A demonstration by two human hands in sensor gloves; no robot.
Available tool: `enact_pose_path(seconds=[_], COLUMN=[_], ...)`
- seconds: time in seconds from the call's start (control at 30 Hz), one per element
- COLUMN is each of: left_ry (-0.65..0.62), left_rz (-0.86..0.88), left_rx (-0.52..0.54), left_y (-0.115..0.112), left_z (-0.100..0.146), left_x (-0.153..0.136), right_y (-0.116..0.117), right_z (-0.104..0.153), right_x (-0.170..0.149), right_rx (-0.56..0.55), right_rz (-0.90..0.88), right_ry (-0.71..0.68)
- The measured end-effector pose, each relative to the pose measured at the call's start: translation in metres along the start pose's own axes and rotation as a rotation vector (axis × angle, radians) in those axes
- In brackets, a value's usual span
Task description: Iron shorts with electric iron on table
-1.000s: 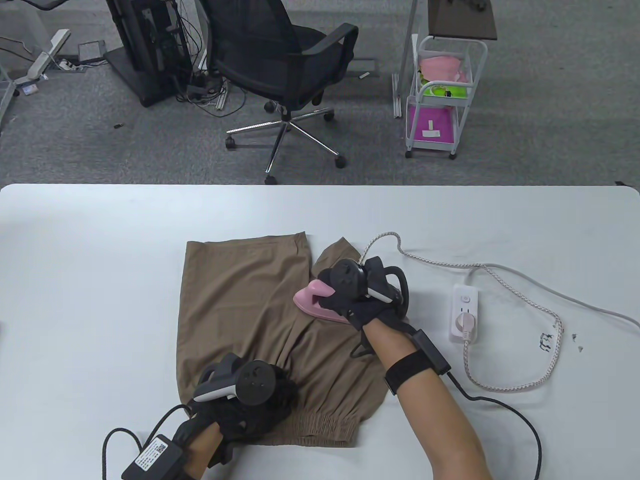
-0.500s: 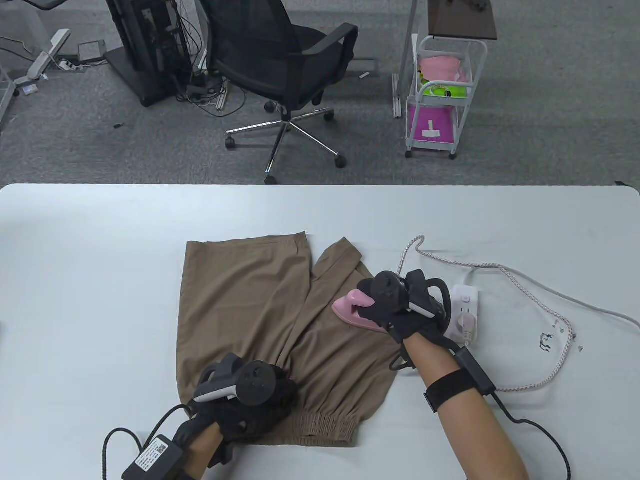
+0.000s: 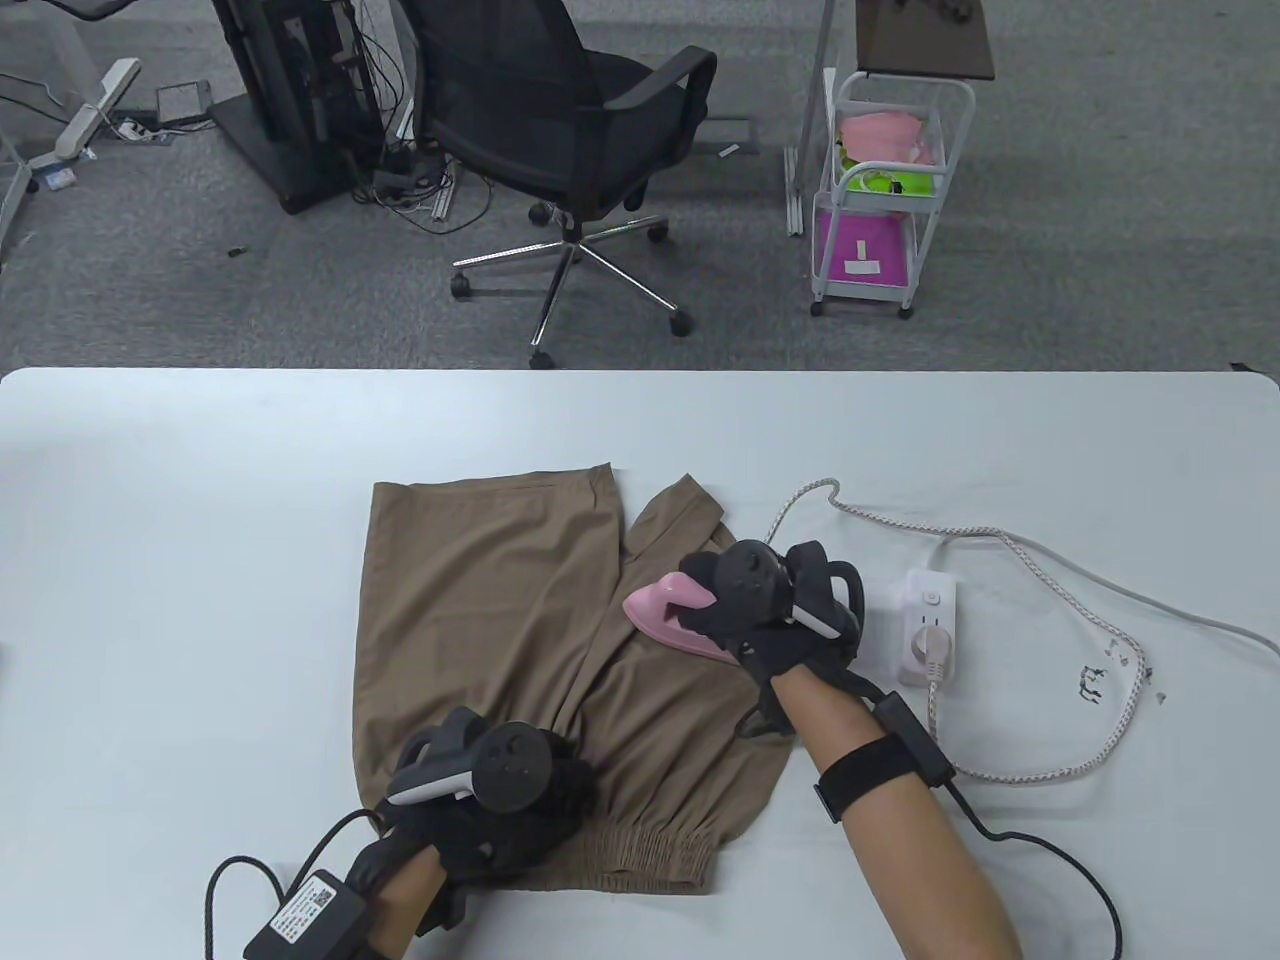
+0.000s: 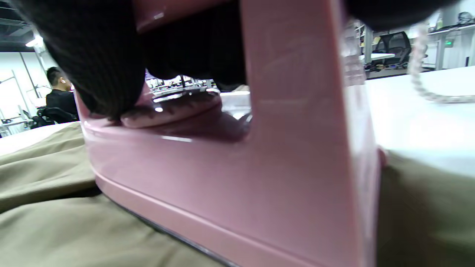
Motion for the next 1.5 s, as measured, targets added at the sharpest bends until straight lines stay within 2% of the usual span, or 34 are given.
enact_pose_path(seconds=[0.3,0.53,0.8,1.23,1.5], left_ry=[-0.002,-0.002,-0.002,-0.002,-0.002], left_rz=[-0.005,-0.007,-0.009,-0.014,-0.016], left_rx=[0.002,0.002,0.002,0.003,0.003], left_y=[0.000,-0.001,-0.001,-0.001,-0.001], left_z=[0.000,0.000,0.000,0.000,0.000], left_x=[0.000,0.001,0.001,0.001,0.001], right_y=[0.019,0.025,0.020,0.005,0.001], right_z=[-0.022,-0.026,-0.015,0.020,0.028], right_x=[0.064,0.084,0.059,-0.002,-0.024], right_rx=[0.039,0.069,0.075,0.074,0.077], right_rz=[-0.011,0.010,0.015,0.058,0.034], right_ry=[-0.093,-0.109,-0.074,-0.014,0.018])
Point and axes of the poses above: the tracker on the back of each hand, its own x axis roughly to the thumb side, its own z axis roughly from the fingertips to the wrist, y = z × x, the point moved 5 cm from there along -z, roughly from the wrist to the fingertips, and after that the axes turned 5 degrees about y, right-handed, at the moved point
